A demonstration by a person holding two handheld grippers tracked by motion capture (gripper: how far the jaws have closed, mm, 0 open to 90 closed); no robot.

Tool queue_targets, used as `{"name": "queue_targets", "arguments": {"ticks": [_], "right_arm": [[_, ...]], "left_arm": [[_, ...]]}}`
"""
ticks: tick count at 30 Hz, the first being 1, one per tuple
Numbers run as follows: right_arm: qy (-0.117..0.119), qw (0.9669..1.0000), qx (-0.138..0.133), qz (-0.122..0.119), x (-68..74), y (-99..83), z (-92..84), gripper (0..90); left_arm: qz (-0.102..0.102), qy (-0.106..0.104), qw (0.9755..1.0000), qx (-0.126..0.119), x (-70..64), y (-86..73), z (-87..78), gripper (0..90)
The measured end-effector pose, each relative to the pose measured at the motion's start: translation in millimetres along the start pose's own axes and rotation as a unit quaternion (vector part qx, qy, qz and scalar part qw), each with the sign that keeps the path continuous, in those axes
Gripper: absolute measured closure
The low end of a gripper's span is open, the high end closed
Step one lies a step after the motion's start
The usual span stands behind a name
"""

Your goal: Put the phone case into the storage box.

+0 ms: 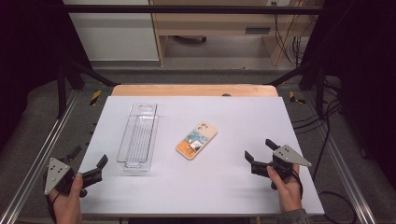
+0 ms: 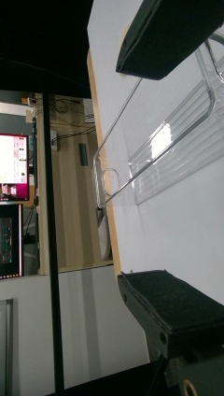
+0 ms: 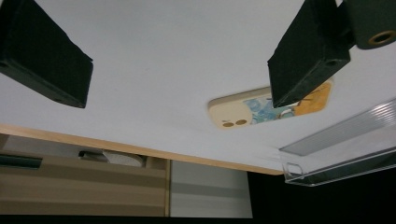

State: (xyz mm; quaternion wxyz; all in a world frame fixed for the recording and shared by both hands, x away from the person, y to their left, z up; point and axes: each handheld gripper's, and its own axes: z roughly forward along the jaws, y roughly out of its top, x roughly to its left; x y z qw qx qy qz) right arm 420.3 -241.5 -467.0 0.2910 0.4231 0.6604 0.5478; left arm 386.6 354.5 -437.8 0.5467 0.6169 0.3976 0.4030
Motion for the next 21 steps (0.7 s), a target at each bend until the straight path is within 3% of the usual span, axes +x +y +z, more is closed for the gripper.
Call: {"name": "queue_targets", "arguments": {"ticks": [5, 13, 18, 21], "right_arm": [[0.005, 0.9998, -0.019, -0.004, 1.5, -11.0, -5.9, 3.4], [0.016, 0.9993, -0.028, -0.017, 0.5, -17.6, -6.5, 3.1], [0.025, 0.9989, -0.027, -0.029, 1.8, -18.4, -8.0, 3.1], [0.024, 0.999, -0.03, -0.025, 2.2, -19.6, -10.5, 3.1]], "left_arm": [[-0.001, -0.01, 0.9999, 0.004, -4.6, 4.6, 0.8, 1.3], [0.014, -0.029, 0.999, 0.03, -26.3, 25.8, 10.1, 1.2], [0.022, -0.052, 0.9971, 0.052, -50.5, 41.9, 25.5, 1.8], [0.034, -0.071, 0.9941, 0.074, -73.9, 56.2, 37.6, 1.8]]}}
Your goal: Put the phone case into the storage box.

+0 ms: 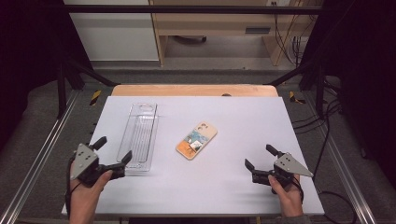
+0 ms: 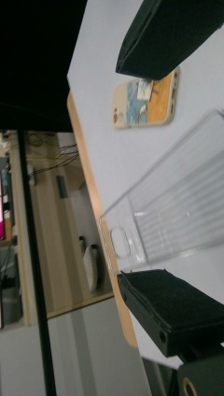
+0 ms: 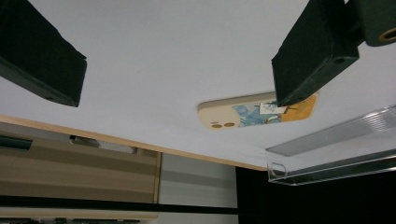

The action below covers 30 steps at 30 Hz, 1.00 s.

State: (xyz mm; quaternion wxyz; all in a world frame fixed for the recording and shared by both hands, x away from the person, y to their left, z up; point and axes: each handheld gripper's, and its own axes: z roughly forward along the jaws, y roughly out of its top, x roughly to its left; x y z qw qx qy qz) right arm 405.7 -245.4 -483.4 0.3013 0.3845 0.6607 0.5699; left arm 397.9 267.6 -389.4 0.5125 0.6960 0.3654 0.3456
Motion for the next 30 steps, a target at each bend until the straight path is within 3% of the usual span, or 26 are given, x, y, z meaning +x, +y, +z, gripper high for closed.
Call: {"name": "queue_targets", "arguments": {"ticks": [3, 7, 14, 18, 20, 28, 30], "right_arm": [[-0.001, 1.0, 0.004, -0.007, 0.8, -0.7, -1.2, 3.1], [0.005, 1.0, 0.0, -0.003, 2.6, -0.9, -1.6, 3.0], [0.008, 1.0, -0.002, 0.003, 1.9, -2.5, -2.2, 2.9], [0.007, 1.0, -0.001, 0.007, 1.4, -2.8, -2.0, 2.9], [0.008, 0.9999, -0.001, 0.009, 1.6, -3.0, -1.8, 2.9], [0.008, 0.9999, -0.003, 0.01, 1.6, -2.7, -2.0, 2.9], [0.007, 0.9999, -0.003, 0.011, 1.2, -2.9, -2.3, 2.9]], "left_arm": [[0.021, -0.027, 0.9992, 0.02, -24.8, 18.2, 16.2, 1.8], [0.056, -0.065, 0.9953, 0.045, -59.0, 32.9, 47.9, 1.9], [0.072, -0.1, 0.9895, 0.076, -96.8, 32.0, 99.0, 2.5], [0.071, -0.106, 0.9874, 0.093, -106.4, 27.8, 121.0, 2.7], [0.06, -0.11, 0.9872, 0.099, -109.8, 25.1, 130.9, 3.0], [0.061, -0.103, 0.9855, 0.121, -113.9, 16.2, 151.3, 3.2], [0.057, -0.1, 0.9861, 0.12, -112.9, 14.9, 153.8, 3.3]]}}
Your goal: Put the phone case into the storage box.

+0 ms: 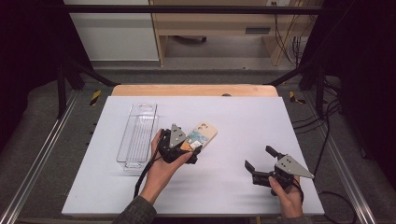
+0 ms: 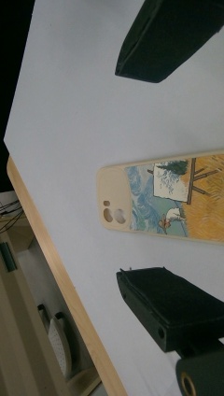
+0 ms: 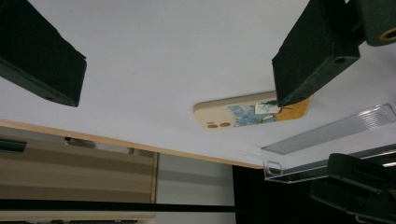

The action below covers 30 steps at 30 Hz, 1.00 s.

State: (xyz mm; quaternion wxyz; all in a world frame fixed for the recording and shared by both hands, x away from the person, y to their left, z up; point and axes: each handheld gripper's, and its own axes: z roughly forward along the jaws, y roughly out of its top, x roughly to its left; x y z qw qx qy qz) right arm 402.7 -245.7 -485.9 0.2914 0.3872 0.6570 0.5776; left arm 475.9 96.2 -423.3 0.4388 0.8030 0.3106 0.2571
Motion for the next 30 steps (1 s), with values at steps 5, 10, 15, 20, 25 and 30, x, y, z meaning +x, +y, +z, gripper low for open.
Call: {"name": "queue_targets", "arguments": {"ticks": [5, 10, 15, 20, 25, 30], "right_arm": [[0.001, 1.0, 0.0, 0.0, 0.7, 0.1, 0.7, 2.9], [0.002, 1.0, 0.0, -0.001, 2.3, 0.1, 1.4, 2.9], [0.005, 1.0, 0.002, -0.001, 3.1, -0.2, 2.4, 2.9], [0.005, 1.0, 0.003, -0.004, 3.8, -0.5, 3.3, 3.0], [0.007, 1.0, 0.002, -0.003, 3.6, -0.4, 2.8, 2.9], [0.007, 1.0, 0.001, -0.001, 3.2, -0.3, 2.4, 2.9]], "left_arm": [[-0.018, 0.0, 0.9998, 0.001, 4.2, -2.7, 6.0, 3.4], [-0.009, 0.007, 0.9997, 0.022, 3.3, -8.1, 16.7, 4.0], [-0.005, 0.011, 0.9986, 0.052, 6.8, -13.6, 30.4, 4.2], [-0.018, 0.008, 0.9968, 0.077, 10.7, -20.9, 43.7, 4.4], [-0.033, -0.002, 0.9945, 0.099, 13.4, -25.5, 53.6, 4.5], [-0.034, -0.001, 0.9923, 0.119, 16.5, -28.1, 59.0, 4.4]]}}
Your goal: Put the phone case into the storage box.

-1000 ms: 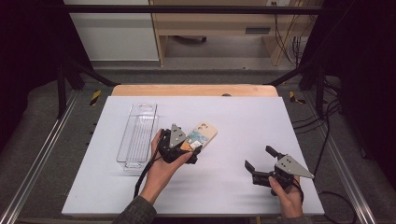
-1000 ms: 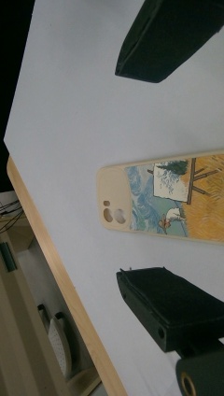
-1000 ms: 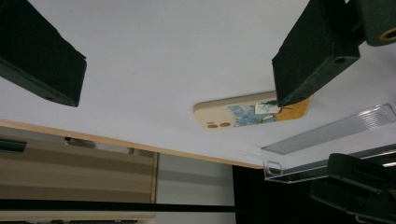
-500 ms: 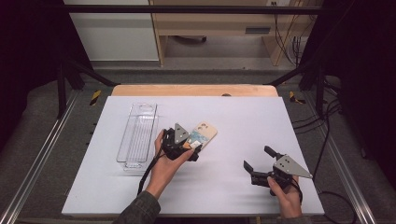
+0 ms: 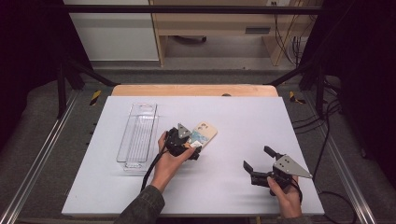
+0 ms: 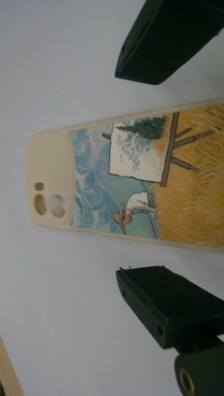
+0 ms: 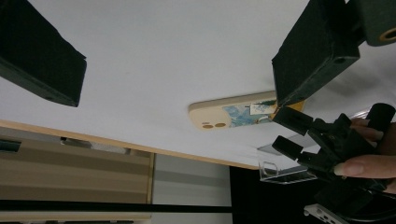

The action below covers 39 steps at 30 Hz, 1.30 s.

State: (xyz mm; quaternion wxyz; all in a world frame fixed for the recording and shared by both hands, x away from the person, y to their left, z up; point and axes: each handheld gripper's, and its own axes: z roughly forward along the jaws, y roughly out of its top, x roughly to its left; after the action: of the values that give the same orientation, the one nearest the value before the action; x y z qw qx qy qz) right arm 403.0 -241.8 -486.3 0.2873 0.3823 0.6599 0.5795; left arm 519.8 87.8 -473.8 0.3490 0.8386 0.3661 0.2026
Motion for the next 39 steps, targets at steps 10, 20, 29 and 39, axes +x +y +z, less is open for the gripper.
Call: {"name": "queue_targets", "arguments": {"ticks": [10, 20, 29, 39], "right_arm": [[0.002, 1.0, -0.002, -0.001, -0.1, 0.3, 0.1, 2.9], [0.005, 0.9999, -0.005, 0.007, -0.1, 0.7, -0.4, 2.9], [0.011, 0.9999, -0.004, 0.007, 1.3, 0.8, 0.6, 2.9], [0.013, 0.9999, -0.004, 0.008, 1.1, 0.8, 0.5, 2.9]], "left_arm": [[0.0, -0.009, 0.9995, 0.03, 2.0, 0.3, 9.0, 4.5], [0.003, -0.006, 0.9989, 0.046, 4.1, 0.5, 14.0, 4.5], [-0.01, -0.013, 0.9987, 0.047, 6.5, 1.5, 16.4, 4.3], [-0.018, -0.024, 0.9974, 0.066, 5.8, 0.4, 23.0, 3.9]]}}
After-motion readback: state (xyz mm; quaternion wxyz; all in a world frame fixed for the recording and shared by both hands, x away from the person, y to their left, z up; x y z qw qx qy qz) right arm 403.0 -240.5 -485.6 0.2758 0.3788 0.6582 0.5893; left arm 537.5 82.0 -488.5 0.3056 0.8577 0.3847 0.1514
